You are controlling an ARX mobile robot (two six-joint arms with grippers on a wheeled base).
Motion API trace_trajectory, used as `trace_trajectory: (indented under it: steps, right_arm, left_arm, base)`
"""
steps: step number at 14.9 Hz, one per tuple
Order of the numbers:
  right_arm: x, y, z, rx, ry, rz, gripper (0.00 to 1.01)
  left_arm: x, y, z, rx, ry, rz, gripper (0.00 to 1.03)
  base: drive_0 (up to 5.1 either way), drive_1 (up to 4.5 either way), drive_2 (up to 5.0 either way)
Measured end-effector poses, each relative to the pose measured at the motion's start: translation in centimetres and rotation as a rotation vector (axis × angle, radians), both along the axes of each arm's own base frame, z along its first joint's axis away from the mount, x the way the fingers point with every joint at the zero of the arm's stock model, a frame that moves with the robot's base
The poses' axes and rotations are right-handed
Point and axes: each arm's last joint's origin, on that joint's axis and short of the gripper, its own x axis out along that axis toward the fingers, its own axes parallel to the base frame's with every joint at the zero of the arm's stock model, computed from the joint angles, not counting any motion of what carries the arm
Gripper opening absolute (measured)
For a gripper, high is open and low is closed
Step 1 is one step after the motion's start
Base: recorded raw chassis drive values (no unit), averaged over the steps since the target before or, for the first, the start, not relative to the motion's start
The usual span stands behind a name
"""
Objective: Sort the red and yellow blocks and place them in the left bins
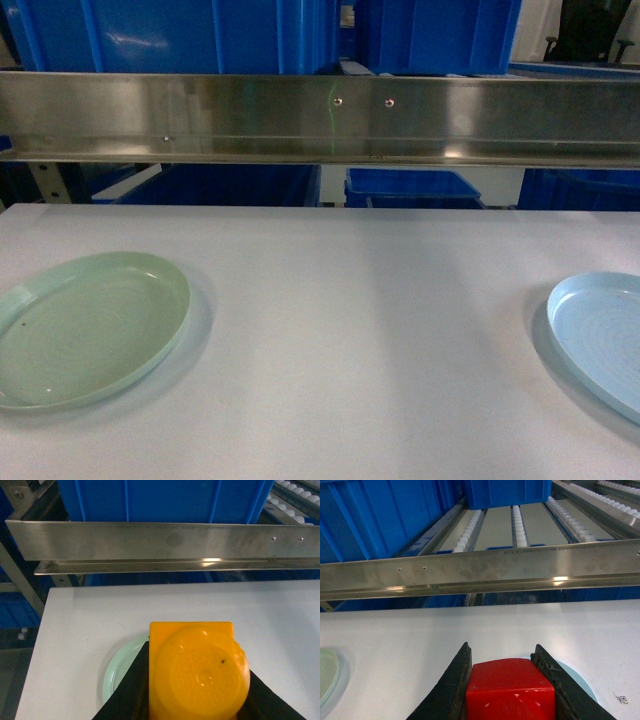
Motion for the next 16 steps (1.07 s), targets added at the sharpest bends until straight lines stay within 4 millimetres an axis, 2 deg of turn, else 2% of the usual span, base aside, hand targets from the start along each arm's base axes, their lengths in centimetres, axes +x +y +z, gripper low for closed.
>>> trace_trajectory:
  steps: [6,16]
  right_arm:
    - [0.0,0.0,0.0,0.0,0.0,0.0,0.28]
    - [0.01,-0.01,-0.06,-0.001,0.002,-0.003,0.28]
  left_arm:
    - [0.0,0.0,0.0,0.0,0.0,0.0,0.27]
    - [-0.08,0.01,0.11,0.0,-0.006,-0.001,0.27]
  base:
    - [0.0,0.0,0.0]
    - [-4.9,2.53,2.5]
